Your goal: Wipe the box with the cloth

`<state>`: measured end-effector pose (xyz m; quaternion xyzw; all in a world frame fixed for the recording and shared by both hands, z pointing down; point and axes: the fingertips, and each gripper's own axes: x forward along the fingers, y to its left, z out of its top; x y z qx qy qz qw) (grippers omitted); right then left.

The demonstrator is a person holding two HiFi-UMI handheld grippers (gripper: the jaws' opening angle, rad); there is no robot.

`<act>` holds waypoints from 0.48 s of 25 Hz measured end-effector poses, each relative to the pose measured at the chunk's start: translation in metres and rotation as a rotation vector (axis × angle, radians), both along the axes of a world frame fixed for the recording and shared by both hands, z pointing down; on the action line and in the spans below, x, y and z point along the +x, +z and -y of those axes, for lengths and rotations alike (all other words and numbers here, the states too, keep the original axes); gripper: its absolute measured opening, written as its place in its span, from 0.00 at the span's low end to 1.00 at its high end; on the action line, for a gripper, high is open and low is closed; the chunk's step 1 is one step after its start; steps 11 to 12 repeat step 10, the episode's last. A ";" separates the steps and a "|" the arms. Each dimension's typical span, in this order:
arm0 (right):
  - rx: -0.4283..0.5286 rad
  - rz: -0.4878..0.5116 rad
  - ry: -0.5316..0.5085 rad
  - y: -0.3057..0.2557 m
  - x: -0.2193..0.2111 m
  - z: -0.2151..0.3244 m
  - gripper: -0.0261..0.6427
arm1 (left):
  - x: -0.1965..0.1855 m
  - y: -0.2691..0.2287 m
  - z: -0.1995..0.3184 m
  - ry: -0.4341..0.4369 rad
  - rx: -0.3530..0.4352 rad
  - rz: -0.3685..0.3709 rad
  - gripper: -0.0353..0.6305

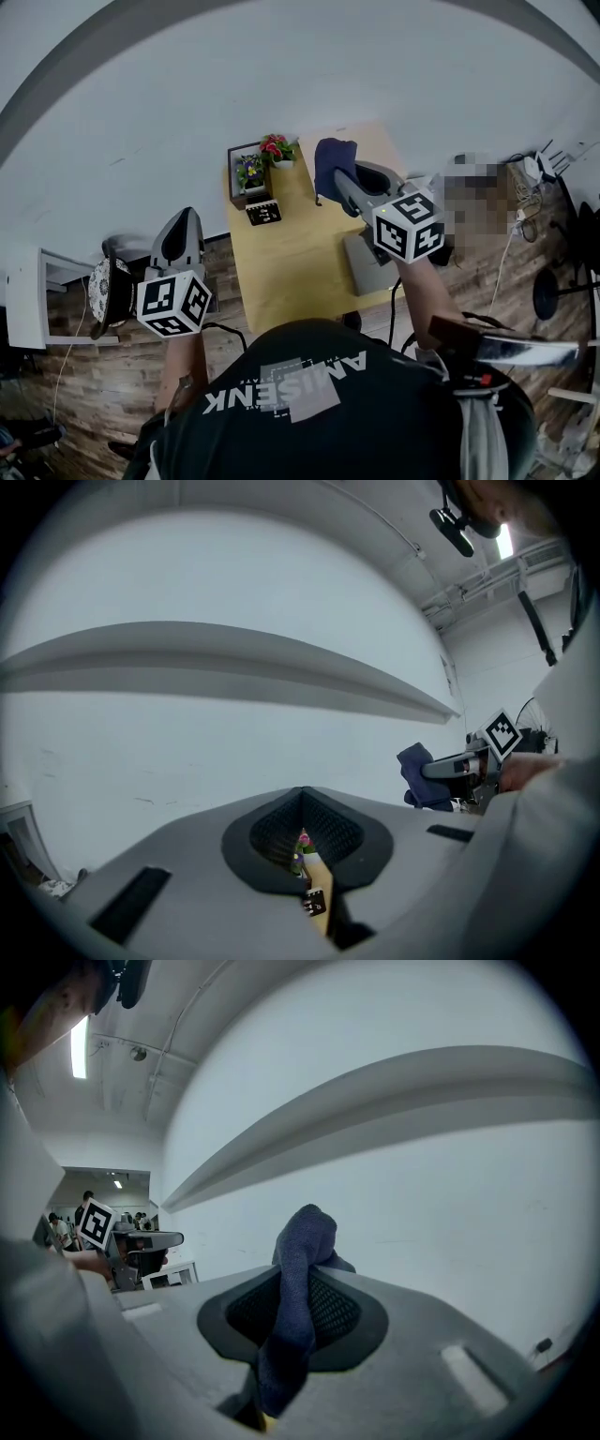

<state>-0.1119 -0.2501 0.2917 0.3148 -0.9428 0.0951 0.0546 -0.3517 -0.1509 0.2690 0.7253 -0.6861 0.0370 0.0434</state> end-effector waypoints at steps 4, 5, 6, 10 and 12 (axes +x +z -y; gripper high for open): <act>0.000 -0.002 0.011 -0.001 0.001 0.000 0.14 | -0.002 0.004 0.000 0.003 -0.009 -0.030 0.05; 0.000 -0.002 0.013 -0.001 0.001 0.000 0.14 | -0.002 0.005 -0.001 0.005 -0.010 -0.035 0.05; 0.001 -0.003 0.014 -0.001 0.002 -0.001 0.14 | -0.001 0.005 -0.002 0.006 -0.010 -0.036 0.05; 0.001 -0.007 0.015 0.001 0.005 -0.006 0.14 | 0.005 0.006 -0.006 0.013 -0.013 -0.026 0.05; 0.001 -0.007 0.015 0.001 0.005 -0.006 0.14 | 0.005 0.006 -0.006 0.013 -0.013 -0.026 0.05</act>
